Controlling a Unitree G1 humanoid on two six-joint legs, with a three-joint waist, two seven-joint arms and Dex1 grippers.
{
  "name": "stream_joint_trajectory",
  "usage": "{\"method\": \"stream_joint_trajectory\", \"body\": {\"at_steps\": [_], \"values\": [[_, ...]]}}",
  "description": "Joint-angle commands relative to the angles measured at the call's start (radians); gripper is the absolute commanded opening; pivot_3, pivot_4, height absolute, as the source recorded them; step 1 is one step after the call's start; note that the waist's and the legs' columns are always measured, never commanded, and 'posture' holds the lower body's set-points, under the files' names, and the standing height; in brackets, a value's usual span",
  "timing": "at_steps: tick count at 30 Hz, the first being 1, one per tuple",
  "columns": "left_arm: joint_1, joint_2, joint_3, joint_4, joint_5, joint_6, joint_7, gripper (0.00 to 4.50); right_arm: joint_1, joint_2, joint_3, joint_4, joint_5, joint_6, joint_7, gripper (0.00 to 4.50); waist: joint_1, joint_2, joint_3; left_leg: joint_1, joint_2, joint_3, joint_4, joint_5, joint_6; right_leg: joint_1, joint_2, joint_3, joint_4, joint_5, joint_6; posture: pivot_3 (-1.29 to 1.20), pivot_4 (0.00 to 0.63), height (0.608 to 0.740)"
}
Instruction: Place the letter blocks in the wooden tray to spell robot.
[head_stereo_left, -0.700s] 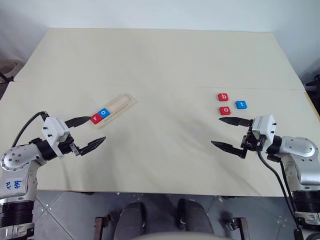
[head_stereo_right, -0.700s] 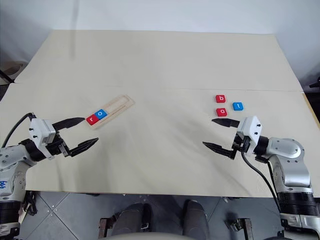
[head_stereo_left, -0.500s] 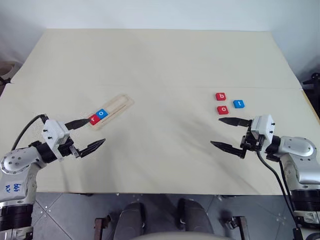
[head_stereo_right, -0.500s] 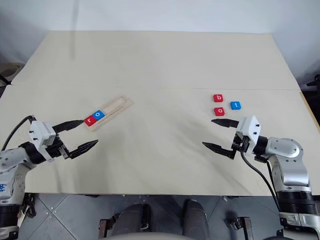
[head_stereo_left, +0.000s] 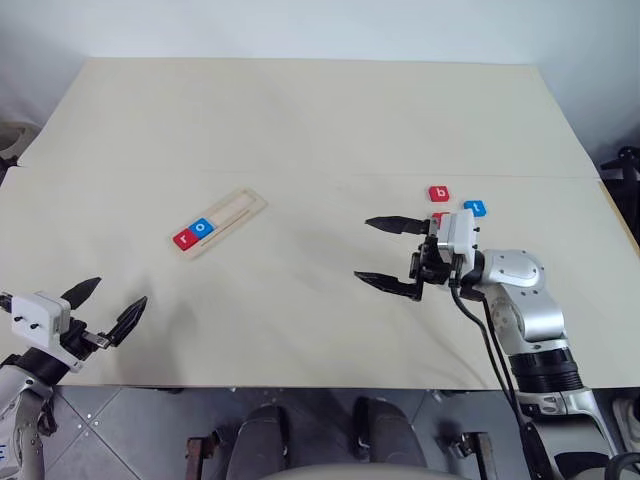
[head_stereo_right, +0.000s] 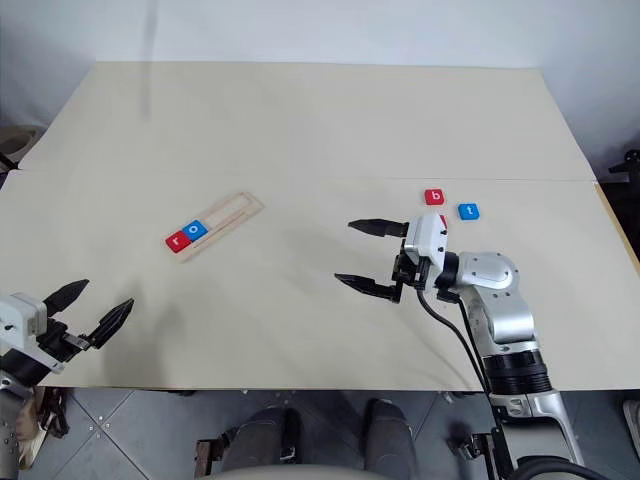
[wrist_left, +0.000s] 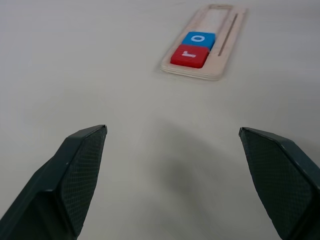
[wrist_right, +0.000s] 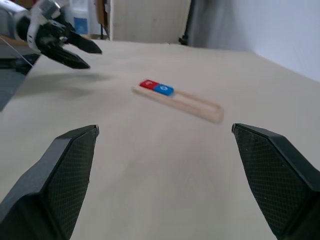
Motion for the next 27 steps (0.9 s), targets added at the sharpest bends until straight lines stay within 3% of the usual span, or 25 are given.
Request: {"method": "stream_joint_trajectory", "body": {"at_steps": [1,9,14,19,24,27], "values": [[-0.093,0.042,-0.036,0.035,-0.023,0.028,-0.035,4.50,0.001,-0.012,-0.021,-0.058,0.027,0.005,-0.009,4.47,0.008,0.000,0.000,0.000,0.000,0.000,0.000,0.000,0.000,0.000,0.000,0.000,0.000,0.000,0.000,0.00,0.150,0.740],[-0.465,0.164,-0.235,0.391,0.088,-0.004,-0.196,4.50,0.051,-0.069,-0.052,-0.107,0.038,0.040,-0.023,4.47,0.005,0.000,0.000,0.000,0.001,0.002,0.000,-0.001,-0.001,0.000,0.002,0.000,0.000,0.000,0.000,0.00,0.150,0.740],[-0.634,0.185,-0.329,0.624,0.158,-0.062,-0.286,4.50,0.084,-0.071,-0.053,-0.168,0.048,0.066,-0.050,4.47,-0.010,-0.001,0.000,0.000,0.001,0.004,-0.001,-0.001,-0.002,-0.003,0.004,0.003,0.000,0.000,0.000,0.00,0.150,0.740],[-0.732,0.190,-0.394,0.817,0.240,-0.140,-0.295,4.50,0.122,-0.071,-0.062,-0.216,0.051,0.086,-0.089,4.47,-0.017,-0.002,-0.001,0.000,0.001,0.005,0.000,-0.001,-0.002,-0.003,0.004,0.003,0.000,0.000,0.000,0.00,0.150,0.740],[-0.764,0.174,-0.418,0.895,0.258,-0.158,-0.318,4.50,0.146,-0.077,-0.069,-0.242,0.053,0.096,-0.114,4.47,-0.016,-0.002,-0.001,0.000,0.001,0.005,0.000,-0.001,-0.002,-0.003,0.004,0.004,0.002,0.000,0.000,0.00,0.150,0.740],[-0.767,0.172,-0.427,0.916,0.258,-0.157,-0.337,3.92,0.151,-0.079,-0.072,-0.252,0.054,0.098,-0.128,4.50,-0.017,-0.001,-0.001,0.000,0.001,0.005,0.001,-0.001,-0.002,-0.003,0.004,0.004,0.002,0.000,0.000,0.00,0.150,0.740]]}}
